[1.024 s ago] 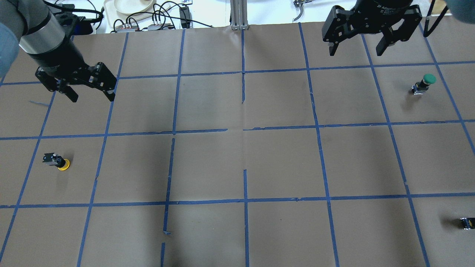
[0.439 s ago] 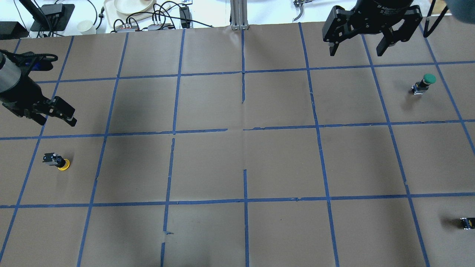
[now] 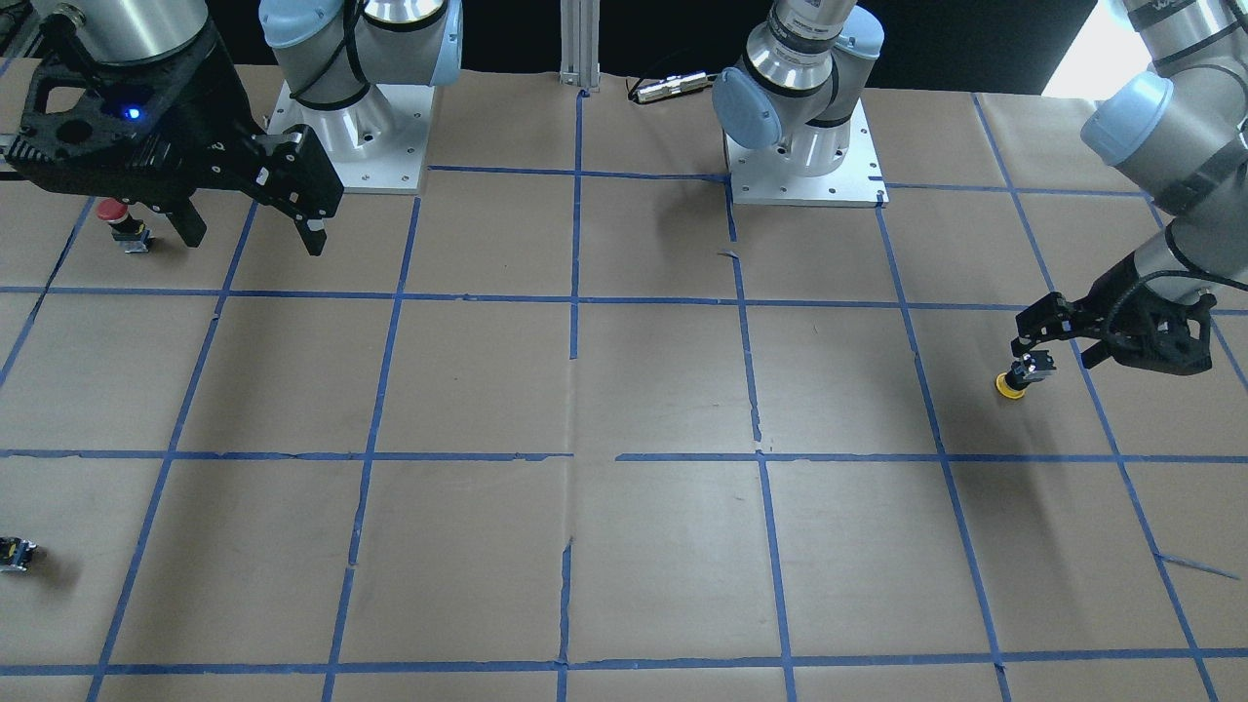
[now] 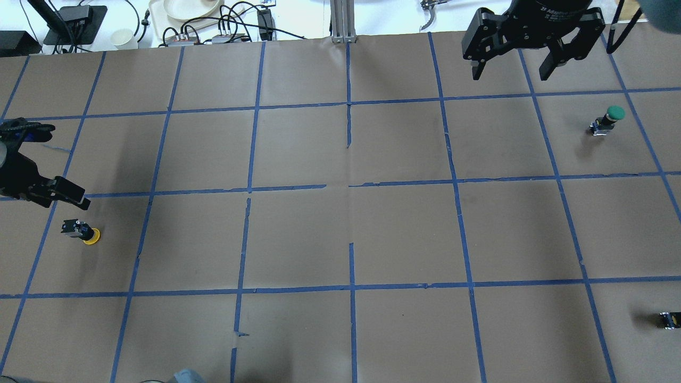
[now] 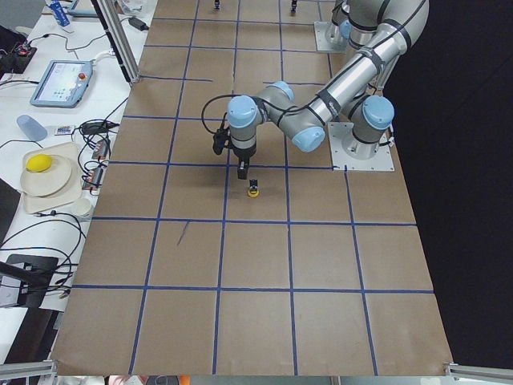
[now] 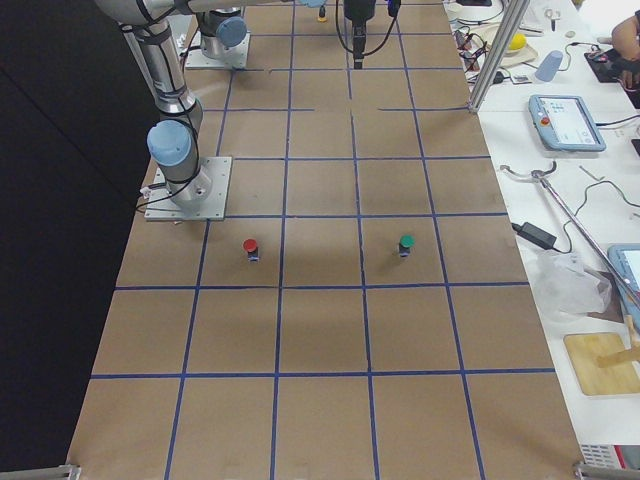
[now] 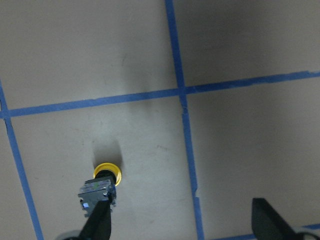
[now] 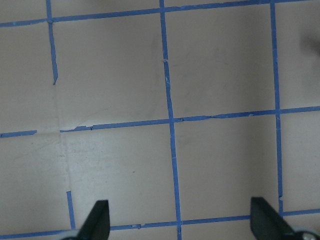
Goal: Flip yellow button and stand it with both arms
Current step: 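Close the left gripper on the yellow button's base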
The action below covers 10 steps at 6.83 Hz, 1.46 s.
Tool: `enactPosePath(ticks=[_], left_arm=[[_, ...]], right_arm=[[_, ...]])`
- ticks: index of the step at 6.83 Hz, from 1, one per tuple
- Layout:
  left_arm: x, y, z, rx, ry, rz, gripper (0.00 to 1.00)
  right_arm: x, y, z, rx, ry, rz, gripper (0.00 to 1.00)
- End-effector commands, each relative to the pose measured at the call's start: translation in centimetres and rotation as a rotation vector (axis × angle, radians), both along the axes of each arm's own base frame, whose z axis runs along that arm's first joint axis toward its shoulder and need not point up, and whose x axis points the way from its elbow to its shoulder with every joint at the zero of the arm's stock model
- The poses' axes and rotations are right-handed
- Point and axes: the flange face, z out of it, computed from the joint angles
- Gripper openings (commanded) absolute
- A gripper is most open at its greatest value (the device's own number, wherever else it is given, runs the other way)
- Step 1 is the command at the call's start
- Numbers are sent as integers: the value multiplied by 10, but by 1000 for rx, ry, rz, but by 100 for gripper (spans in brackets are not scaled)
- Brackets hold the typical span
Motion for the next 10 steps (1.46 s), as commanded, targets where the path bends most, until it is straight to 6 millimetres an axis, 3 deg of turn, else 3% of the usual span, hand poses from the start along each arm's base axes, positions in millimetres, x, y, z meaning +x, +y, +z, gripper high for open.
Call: enactPosePath(ticks=[1, 3, 5, 6, 8, 10], left_arm=[[23, 2, -38, -41, -10, 26, 97], [16, 11, -49, -10, -3, 28, 92], [15, 11, -52, -4, 1, 22, 73], [15, 12, -53, -2, 3, 19, 69], [15, 14, -50, 1, -9, 18, 43], [15, 13, -43, 13, -4, 19, 25]], right_arm=[[0, 0, 0, 0, 1, 0, 100], [-1, 0, 0, 0, 3, -2, 100], [-2, -1, 0, 0, 1, -5, 100], [0, 0, 0, 0, -3, -1, 100], [-2, -1, 0, 0, -1, -5, 100], [-2, -1, 0, 0, -2, -5, 100]])
